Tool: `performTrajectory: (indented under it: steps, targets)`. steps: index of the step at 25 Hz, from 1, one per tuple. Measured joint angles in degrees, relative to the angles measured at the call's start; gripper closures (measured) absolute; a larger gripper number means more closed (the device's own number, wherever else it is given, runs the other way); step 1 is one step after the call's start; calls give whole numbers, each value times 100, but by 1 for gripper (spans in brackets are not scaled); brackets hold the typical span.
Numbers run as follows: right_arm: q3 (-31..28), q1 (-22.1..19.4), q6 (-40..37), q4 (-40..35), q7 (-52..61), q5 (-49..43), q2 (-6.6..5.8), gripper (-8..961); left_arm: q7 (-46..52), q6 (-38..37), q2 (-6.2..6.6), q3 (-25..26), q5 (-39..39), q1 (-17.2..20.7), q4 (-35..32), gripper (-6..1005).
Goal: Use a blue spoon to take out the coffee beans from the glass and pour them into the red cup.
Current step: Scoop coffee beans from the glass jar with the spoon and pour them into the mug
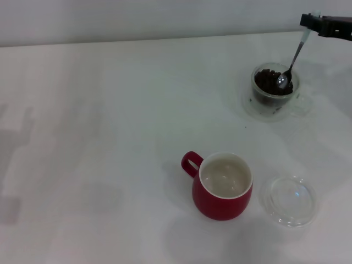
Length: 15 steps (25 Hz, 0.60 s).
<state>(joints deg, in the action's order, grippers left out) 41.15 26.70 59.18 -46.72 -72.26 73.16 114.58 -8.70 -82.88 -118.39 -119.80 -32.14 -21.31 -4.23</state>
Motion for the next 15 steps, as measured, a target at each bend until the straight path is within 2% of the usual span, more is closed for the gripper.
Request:
performTrajectory:
  steps: [15]
  targets:
    - [-141,-24,-408,376,816,99,12,787,0,9,8,0,22,-45,11,348]
